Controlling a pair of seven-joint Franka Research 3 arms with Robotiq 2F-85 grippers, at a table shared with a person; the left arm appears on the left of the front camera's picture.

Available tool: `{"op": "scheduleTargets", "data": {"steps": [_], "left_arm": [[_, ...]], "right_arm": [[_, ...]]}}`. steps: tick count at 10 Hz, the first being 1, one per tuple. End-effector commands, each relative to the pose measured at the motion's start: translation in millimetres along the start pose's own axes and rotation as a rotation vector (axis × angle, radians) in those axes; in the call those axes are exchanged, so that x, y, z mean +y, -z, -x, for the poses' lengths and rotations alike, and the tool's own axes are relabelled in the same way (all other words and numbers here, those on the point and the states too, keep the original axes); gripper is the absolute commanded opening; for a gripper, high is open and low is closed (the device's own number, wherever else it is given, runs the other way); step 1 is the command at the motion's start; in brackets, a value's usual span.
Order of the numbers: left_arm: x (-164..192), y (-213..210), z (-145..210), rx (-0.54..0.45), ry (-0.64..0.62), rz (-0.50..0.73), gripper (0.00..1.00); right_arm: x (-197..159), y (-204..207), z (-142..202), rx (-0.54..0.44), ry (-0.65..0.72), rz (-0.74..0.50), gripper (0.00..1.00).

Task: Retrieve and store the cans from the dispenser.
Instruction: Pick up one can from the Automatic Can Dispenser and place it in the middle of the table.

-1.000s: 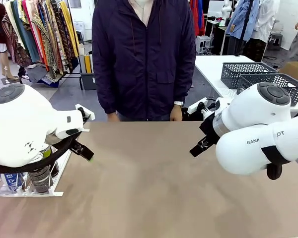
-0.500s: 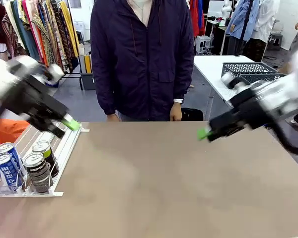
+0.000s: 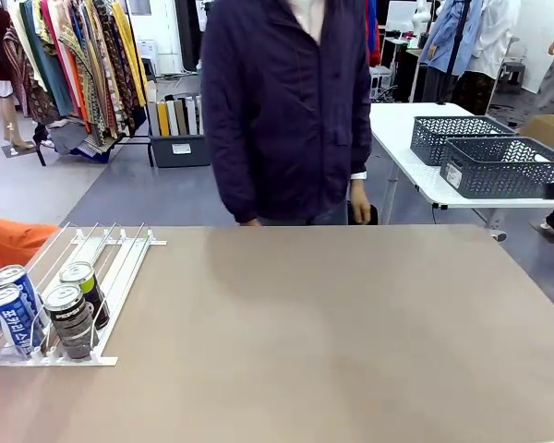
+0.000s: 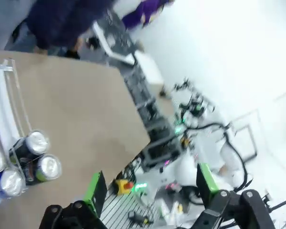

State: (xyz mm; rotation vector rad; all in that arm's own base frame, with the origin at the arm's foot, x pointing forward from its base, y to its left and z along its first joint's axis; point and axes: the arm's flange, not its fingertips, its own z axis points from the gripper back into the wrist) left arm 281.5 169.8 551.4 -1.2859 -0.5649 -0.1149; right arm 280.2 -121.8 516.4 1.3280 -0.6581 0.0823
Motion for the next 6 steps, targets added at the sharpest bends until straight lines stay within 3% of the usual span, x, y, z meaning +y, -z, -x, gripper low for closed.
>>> {"op": "scheduleTargets", "data": {"steps": [1,3,4,5,6], "left_arm": [[57,-16,0,-0.116,-0.046,0.073,1.00],[90,-38,11,-0.210,-0.183,0.033,1.00],[61,-42,18,-0.150,-0.096,0.043,1.00],[61,-42,18,-0.150,-0.096,0.043,1.00],[61,-42,18,-0.150,-0.096,0.043,1.00]], "right_arm": [[-51,-4,72,-0.139,0.062,-0.070,1.00],[-69,-9,73,-0.171,0.119,-0.034,1.00],[-73,3,70,-0.153,0.097,0.014,1.00],[-69,-61,21,-0.175,0.135,-0.035,1.00],[-69,-61,21,-0.175,0.135,-0.035,1.00]]}}
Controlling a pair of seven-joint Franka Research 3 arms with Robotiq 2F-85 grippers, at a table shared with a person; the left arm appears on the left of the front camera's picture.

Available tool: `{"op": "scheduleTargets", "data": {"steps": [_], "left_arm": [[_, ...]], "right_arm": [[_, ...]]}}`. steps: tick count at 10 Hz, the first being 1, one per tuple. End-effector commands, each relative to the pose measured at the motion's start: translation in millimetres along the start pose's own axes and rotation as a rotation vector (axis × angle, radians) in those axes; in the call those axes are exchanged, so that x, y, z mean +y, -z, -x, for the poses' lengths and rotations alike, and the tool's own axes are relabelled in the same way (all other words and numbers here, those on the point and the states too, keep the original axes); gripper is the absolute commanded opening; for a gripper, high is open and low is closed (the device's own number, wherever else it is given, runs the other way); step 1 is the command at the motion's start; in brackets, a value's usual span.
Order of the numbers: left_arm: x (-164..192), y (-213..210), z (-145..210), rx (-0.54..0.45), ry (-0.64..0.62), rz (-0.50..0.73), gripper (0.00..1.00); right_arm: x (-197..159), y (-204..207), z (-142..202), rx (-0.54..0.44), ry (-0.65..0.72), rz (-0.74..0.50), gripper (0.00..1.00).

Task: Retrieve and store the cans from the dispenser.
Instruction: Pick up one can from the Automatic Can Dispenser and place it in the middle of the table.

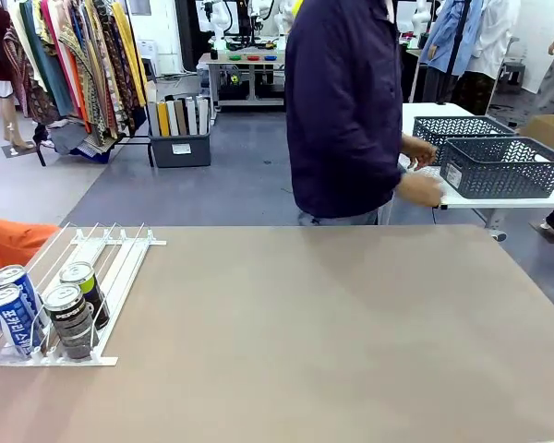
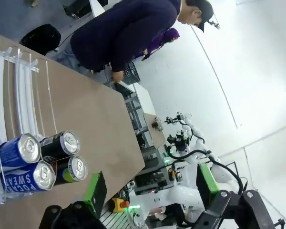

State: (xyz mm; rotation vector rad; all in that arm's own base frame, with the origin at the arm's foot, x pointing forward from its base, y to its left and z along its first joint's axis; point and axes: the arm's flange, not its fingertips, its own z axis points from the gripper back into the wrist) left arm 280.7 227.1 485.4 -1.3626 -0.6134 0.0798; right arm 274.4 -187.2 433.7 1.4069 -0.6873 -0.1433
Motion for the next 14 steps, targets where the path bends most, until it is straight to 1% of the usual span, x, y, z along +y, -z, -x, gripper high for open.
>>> {"op": "scheduleTargets", "data": {"steps": [1,4,5,6,7,9,10,11,12,13,14], "left_arm": [[-13,0,1,0.004,0.028,0.016,1.00],[-13,0,1,0.004,0.028,0.016,1.00],[-14,2,2,0.015,0.026,-0.002,1.00],[-26,6,3,0.143,0.055,-0.153,1.00],[-45,23,4,0.273,0.059,-0.323,1.00],[-74,84,10,0.543,0.107,-0.777,1.00],[-81,111,9,0.611,0.098,-0.950,1.00],[-79,137,11,0.618,0.071,-1.157,1.00],[-73,156,13,0.656,0.107,-1.272,1.00],[-67,167,14,0.706,0.103,-1.314,1.00],[-65,174,12,0.682,0.102,-1.293,1.00]], "right_arm": [[18,-6,-2,-0.015,-0.018,-0.021,1.00],[18,-6,-2,-0.015,-0.018,-0.021,1.00],[18,-6,-2,-0.015,-0.018,-0.021,1.00],[18,-6,-2,-0.015,-0.018,-0.021,1.00],[18,-6,-2,-0.015,-0.018,-0.021,1.00],[18,-6,-2,-0.015,-0.018,-0.021,1.00],[18,-6,-2,-0.015,-0.018,-0.021,1.00],[18,-6,-2,-0.015,-0.018,-0.021,1.00],[18,-6,-2,-0.015,-0.018,-0.021,1.00],[18,-6,-2,-0.015,-0.018,-0.021,1.00],[18,-6,-2,-0.015,-0.018,-0.021,1.00]]}}
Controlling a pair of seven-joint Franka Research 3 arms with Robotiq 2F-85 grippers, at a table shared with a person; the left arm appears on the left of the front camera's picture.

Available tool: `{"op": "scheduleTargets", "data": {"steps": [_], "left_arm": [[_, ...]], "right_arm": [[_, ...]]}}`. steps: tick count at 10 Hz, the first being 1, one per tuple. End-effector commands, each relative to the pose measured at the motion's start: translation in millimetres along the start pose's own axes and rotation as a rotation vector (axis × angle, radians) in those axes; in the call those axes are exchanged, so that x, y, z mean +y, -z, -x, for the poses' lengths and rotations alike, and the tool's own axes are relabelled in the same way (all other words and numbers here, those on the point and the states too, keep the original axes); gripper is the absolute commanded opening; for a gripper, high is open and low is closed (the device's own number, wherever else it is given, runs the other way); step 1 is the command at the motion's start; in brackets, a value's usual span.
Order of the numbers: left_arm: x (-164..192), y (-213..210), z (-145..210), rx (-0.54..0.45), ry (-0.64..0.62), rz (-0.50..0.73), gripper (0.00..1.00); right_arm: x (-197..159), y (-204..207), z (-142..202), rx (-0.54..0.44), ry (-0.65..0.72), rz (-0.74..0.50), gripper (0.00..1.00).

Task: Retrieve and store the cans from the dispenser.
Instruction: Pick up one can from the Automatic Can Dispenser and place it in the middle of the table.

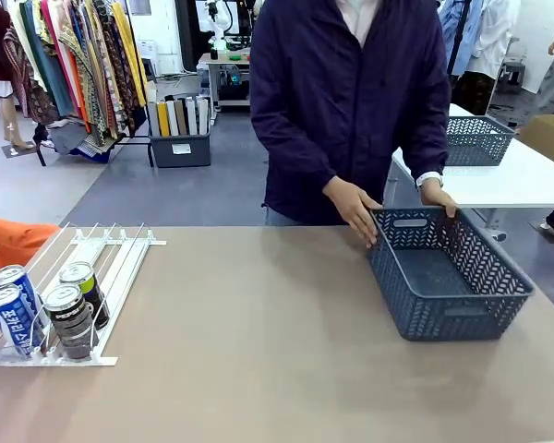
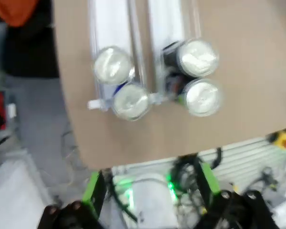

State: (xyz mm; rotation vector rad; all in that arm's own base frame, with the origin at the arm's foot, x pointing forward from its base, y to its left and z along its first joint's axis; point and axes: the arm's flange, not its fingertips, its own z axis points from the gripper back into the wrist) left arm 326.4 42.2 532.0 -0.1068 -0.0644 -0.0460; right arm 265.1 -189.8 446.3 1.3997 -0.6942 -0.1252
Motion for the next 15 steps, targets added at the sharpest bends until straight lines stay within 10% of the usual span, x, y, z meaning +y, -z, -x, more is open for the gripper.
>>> {"op": "scheduleTargets", "data": {"steps": [1,15], "left_arm": [[7,-4,-8,-0.011,0.002,0.066,1.00],[15,108,-35,0.080,-0.247,-0.003,1.00]], "right_arm": [[4,2,-4,-0.022,0.000,-0.021,1.00],[4,2,-4,-0.022,0.000,-0.021,1.00]]}}
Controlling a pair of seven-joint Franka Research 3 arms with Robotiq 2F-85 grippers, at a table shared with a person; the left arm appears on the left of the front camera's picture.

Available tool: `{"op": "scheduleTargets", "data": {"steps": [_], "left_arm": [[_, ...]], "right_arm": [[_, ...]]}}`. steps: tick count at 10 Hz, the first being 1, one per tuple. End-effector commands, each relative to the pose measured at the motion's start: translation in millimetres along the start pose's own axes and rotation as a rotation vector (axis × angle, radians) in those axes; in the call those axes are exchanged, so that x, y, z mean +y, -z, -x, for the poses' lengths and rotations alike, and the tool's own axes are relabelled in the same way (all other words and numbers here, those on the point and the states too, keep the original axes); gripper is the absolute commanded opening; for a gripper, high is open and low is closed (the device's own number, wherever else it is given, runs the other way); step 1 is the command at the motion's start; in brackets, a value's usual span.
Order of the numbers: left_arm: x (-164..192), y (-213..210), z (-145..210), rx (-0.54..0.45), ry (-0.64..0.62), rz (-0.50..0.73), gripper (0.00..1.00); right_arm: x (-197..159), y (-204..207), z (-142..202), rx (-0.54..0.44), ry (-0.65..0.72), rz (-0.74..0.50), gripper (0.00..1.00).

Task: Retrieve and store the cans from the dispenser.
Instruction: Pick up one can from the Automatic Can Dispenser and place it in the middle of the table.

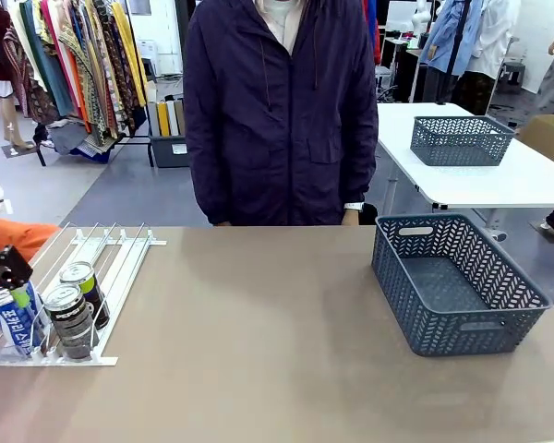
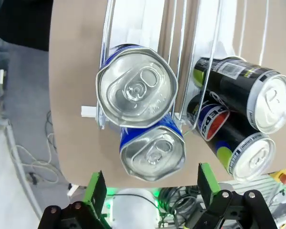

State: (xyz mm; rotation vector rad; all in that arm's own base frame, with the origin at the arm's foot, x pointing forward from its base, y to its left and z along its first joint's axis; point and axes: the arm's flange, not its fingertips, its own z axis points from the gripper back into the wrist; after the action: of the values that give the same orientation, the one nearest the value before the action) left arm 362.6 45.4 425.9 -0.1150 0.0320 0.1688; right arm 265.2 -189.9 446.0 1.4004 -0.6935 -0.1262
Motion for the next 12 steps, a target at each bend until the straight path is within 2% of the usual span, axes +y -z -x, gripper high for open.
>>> {"op": "scheduleTargets", "data": {"steps": [1,6,7,8,9,12], "left_arm": [[-5,4,-6,-0.023,-0.028,0.003,1.00],[-10,10,-8,-0.062,-0.054,0.000,1.00],[-10,11,-10,-0.067,-0.063,-0.012,0.93],[-11,13,-12,-0.084,-0.069,-0.020,0.36],[-12,16,-13,-0.088,-0.069,-0.031,0.00],[-14,21,-15,-0.071,-0.074,-0.053,0.00]], "right_arm": [[4,2,-4,-0.021,-0.001,-0.021,1.00],[4,2,-4,-0.021,-0.001,-0.021,1.00],[4,2,-4,-0.021,-0.001,-0.021,1.00],[4,2,-4,-0.021,-0.001,-0.021,1.00],[4,2,-4,-0.021,-0.001,-0.021,1.00],[4,2,-4,-0.021,-0.001,-0.021,1.00]]}}
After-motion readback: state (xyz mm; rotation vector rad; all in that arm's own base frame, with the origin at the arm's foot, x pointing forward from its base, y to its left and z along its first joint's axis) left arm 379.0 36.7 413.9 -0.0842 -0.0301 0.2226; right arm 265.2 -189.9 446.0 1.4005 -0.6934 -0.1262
